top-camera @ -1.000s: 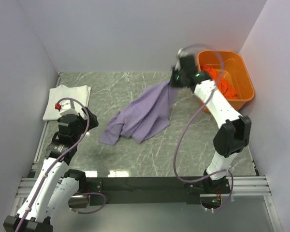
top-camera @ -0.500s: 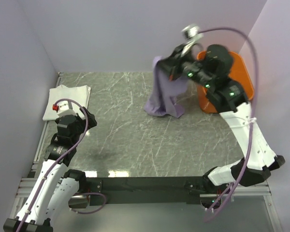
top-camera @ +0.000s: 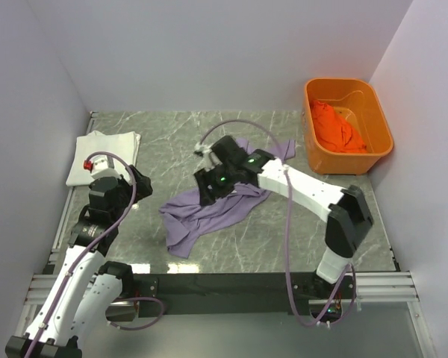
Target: Fold and stack the t-shirts
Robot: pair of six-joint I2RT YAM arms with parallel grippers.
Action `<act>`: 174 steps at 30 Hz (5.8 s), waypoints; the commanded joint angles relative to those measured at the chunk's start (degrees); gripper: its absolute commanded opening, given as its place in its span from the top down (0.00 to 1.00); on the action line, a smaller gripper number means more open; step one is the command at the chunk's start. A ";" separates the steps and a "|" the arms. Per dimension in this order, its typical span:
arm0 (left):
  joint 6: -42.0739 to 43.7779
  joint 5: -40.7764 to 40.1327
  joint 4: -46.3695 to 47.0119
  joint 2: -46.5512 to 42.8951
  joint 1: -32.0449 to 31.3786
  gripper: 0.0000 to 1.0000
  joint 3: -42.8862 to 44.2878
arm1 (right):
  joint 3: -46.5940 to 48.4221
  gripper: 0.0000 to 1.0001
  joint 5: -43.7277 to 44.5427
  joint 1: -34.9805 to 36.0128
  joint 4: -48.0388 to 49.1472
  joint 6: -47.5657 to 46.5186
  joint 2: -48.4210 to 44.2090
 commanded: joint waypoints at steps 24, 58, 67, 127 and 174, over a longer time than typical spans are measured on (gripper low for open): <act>16.38 4.67 1.97 39.30 -19.60 0.09 17.32 | -33.71 0.40 7.54 -32.93 29.80 28.35 -9.82; 15.24 -4.91 2.95 30.15 -19.61 0.07 12.57 | -30.55 1.00 8.51 -33.46 31.48 31.60 -6.12; 14.28 -5.88 2.77 30.15 -19.60 0.07 12.66 | -8.42 1.00 6.85 -30.91 25.94 27.47 -2.88; -5.77 3.78 -8.39 41.51 -15.84 0.99 14.24 | -25.18 0.62 1.74 -30.12 14.42 15.25 2.49; 1.62 8.71 -1.54 30.77 -0.01 0.99 10.37 | -18.15 0.44 24.93 -36.01 30.15 33.08 2.74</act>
